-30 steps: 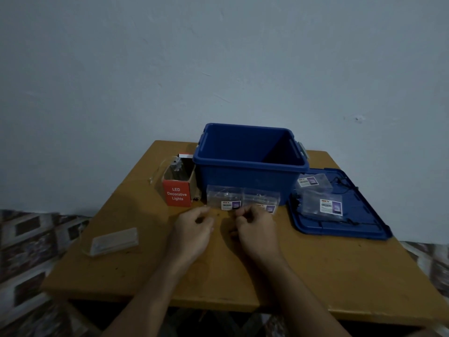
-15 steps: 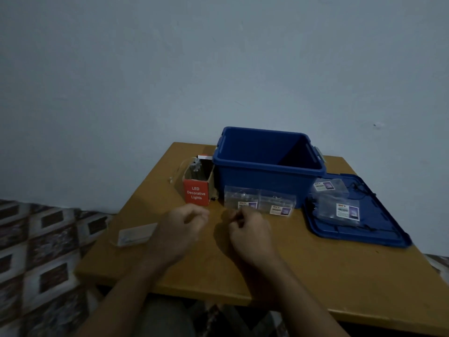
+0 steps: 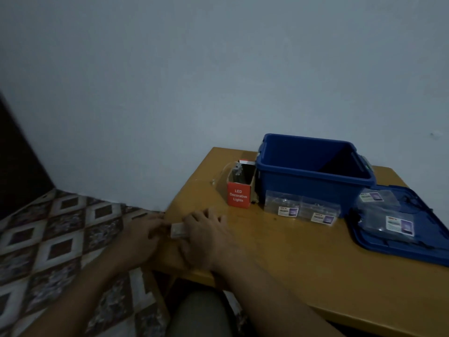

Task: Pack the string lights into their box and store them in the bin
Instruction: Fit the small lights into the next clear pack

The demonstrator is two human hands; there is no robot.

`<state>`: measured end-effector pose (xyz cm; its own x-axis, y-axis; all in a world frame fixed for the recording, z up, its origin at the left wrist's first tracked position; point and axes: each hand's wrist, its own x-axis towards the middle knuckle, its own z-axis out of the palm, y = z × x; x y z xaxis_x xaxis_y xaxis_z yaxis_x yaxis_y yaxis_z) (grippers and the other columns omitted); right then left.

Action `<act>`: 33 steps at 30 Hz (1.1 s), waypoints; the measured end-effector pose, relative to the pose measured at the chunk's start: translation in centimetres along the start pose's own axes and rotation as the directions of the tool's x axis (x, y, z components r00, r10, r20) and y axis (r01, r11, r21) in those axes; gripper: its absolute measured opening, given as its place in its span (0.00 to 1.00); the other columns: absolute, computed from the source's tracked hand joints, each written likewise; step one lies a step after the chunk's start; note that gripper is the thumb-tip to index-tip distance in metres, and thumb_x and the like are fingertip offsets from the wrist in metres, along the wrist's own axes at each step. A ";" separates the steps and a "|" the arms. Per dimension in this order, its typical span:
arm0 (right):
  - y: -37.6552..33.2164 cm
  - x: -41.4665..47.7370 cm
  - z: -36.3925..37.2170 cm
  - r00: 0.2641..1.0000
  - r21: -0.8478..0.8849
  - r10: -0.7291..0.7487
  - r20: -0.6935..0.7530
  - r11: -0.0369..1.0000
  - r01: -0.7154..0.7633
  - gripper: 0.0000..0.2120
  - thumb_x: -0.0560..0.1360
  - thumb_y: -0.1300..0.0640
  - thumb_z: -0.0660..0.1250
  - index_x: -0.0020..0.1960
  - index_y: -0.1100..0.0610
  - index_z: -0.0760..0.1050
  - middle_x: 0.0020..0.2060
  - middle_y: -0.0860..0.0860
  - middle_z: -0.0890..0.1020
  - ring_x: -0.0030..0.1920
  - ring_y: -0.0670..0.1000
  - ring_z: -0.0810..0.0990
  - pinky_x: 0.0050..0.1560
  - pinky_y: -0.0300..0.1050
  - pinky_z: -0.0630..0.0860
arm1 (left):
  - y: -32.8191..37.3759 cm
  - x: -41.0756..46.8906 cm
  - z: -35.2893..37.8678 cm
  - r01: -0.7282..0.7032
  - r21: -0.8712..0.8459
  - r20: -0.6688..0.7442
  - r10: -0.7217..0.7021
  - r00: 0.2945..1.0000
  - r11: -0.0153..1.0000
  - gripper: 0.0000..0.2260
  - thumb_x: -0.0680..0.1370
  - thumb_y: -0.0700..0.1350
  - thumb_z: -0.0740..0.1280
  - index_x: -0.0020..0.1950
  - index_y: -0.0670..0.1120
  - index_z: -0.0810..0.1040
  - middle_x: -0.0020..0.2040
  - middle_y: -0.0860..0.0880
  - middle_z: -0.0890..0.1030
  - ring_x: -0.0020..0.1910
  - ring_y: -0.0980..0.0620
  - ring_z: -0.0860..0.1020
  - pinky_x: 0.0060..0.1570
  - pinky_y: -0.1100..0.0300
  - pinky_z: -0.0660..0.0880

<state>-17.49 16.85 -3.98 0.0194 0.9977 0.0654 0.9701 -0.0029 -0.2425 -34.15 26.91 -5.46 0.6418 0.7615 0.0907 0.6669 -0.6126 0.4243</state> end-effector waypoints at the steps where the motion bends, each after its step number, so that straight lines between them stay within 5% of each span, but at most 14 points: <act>1: -0.2 0.3 0.1 0.999 -0.023 -0.006 0.033 1.000 0.007 0.19 0.81 0.46 0.61 0.67 0.54 0.68 0.67 0.53 0.71 0.67 0.59 0.66 0.66 0.63 0.64 | 0.0 -0.2 0.1 0.005 -0.012 0.014 -0.005 1.000 1.000 0.19 0.79 0.35 0.63 0.63 0.54 0.79 0.65 0.59 0.73 0.65 0.55 0.72 0.66 0.57 0.69; 7: -1.0 -0.1 -0.1 0.995 -0.078 -0.038 0.087 0.996 0.045 0.20 0.79 0.51 0.66 0.68 0.57 0.69 0.68 0.56 0.71 0.67 0.60 0.68 0.67 0.63 0.64 | -0.5 -1.0 0.4 -0.054 0.049 -0.092 0.058 0.994 0.997 0.13 0.76 0.39 0.68 0.41 0.57 0.73 0.46 0.56 0.76 0.47 0.53 0.76 0.45 0.50 0.76; 12: -1.0 -2.6 -1.4 0.997 0.019 -0.065 0.041 0.998 0.065 0.18 0.80 0.55 0.65 0.67 0.60 0.70 0.62 0.58 0.74 0.62 0.60 0.72 0.62 0.54 0.70 | 0.7 -2.4 -1.1 -0.095 0.044 -0.115 0.100 0.988 0.994 0.05 0.77 0.44 0.64 0.46 0.54 0.76 0.48 0.55 0.79 0.48 0.55 0.76 0.49 0.49 0.77; 20: -0.8 -10.2 -8.0 0.992 0.199 -0.052 -0.117 0.977 0.075 0.23 0.79 0.52 0.67 0.71 0.52 0.67 0.65 0.52 0.75 0.62 0.53 0.75 0.58 0.47 0.75 | 9.8 -5.8 -6.1 -0.243 -0.029 -0.240 0.230 0.943 0.970 0.08 0.77 0.43 0.70 0.40 0.53 0.75 0.41 0.54 0.79 0.43 0.55 0.77 0.43 0.51 0.76; 26: -0.5 -18.3 -12.6 0.928 0.322 0.064 -0.367 0.945 0.062 0.07 0.78 0.54 0.67 0.55 0.46 0.72 0.41 0.42 0.77 0.39 0.38 0.76 0.35 0.31 0.71 | 17.6 -9.5 -8.3 -0.383 -0.221 -0.305 0.309 0.901 0.897 0.06 0.78 0.49 0.70 0.41 0.55 0.80 0.40 0.59 0.81 0.43 0.61 0.79 0.44 0.61 0.74; 29: 0.1 -22.8 -13.9 0.885 0.406 0.114 -0.452 0.909 0.090 0.04 0.79 0.53 0.67 0.48 0.44 0.72 0.37 0.45 0.79 0.38 0.41 0.78 0.36 0.38 0.75 | 21.2 -11.3 -8.4 -0.484 -0.345 -0.274 0.407 0.871 0.804 0.05 0.79 0.48 0.69 0.43 0.55 0.82 0.40 0.58 0.82 0.43 0.58 0.80 0.43 0.63 0.75; 31: 0.5 -25.4 -14.2 0.867 0.504 0.167 -0.469 0.857 0.108 0.02 0.78 0.51 0.66 0.50 0.44 0.75 0.41 0.49 0.82 0.43 0.50 0.83 0.43 0.56 0.81 | 23.4 -12.2 -8.0 -0.521 -0.419 -0.246 0.459 0.854 0.744 0.05 0.79 0.49 0.68 0.45 0.53 0.83 0.41 0.55 0.83 0.43 0.56 0.81 0.43 0.61 0.77; 33: 1.0 -27.7 -14.5 0.844 0.581 0.218 -0.490 0.803 0.130 0.04 0.77 0.50 0.65 0.50 0.46 0.77 0.42 0.51 0.83 0.44 0.56 0.84 0.45 0.64 0.80 | 25.5 -12.9 -7.2 -0.536 -0.494 -0.215 0.501 0.838 0.685 0.07 0.79 0.50 0.67 0.46 0.50 0.83 0.40 0.52 0.83 0.42 0.54 0.82 0.46 0.58 0.79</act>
<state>-13.54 -11.77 8.03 0.3462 0.8081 0.4766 0.6413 0.1669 -0.7489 -28.20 3.02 10.68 0.7909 0.3772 0.4820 -0.0744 -0.7225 0.6874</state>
